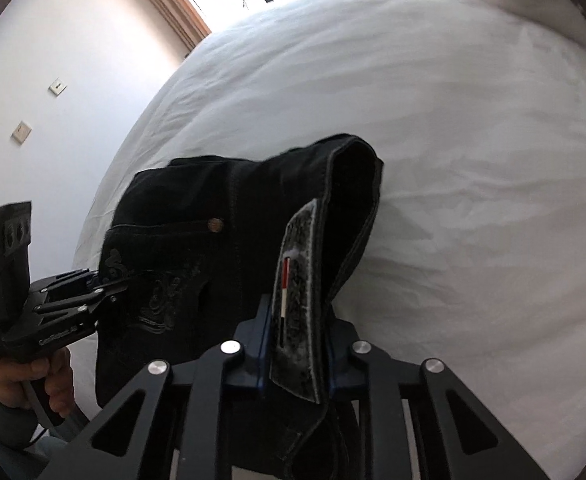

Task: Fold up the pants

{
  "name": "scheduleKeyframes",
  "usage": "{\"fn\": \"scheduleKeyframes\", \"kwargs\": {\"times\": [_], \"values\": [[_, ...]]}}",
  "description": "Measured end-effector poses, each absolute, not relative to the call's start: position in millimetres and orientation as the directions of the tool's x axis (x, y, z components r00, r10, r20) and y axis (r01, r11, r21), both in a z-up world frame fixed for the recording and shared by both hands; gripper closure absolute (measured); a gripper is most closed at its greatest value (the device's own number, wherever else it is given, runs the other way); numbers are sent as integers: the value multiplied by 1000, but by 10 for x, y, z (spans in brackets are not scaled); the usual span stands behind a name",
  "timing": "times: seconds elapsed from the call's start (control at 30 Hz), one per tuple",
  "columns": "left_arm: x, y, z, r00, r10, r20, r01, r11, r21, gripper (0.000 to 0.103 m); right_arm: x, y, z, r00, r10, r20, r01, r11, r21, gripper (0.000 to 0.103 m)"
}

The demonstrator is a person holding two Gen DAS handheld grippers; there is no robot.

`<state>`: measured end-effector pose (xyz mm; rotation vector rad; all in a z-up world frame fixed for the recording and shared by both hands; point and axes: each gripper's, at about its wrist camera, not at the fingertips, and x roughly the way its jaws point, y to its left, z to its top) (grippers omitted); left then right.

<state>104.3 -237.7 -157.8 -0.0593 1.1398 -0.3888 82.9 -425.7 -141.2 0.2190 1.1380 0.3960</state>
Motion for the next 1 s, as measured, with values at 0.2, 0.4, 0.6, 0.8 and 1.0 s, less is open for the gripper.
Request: {"fn": "scheduleKeyframes", "kwargs": {"times": [0.2,0.4,0.6,0.8,1.0], "values": [[983,-2180,-1338,377,-367,-850,273,921,-276,83,782,-4071,-1055,400,415,-817,-251,907,337,84],[948,-1765,-991,454,-338,-824,248,937,-247,84,835,-3924,-718,431,462,-775,-299,884,360,84],[1206,-1257,-756,518,-264,-814,203,962,-183,83,1189,-3619,-613,443,510,-737,-323,858,399,84],[1595,-911,-1032,493,-233,-838,179,970,-164,83,1591,-3458,-1086,396,518,-758,-265,855,446,84],[1793,-766,-1482,474,-233,-849,139,972,-189,48,1680,-3801,-1739,336,527,-781,-66,840,539,51]]}}
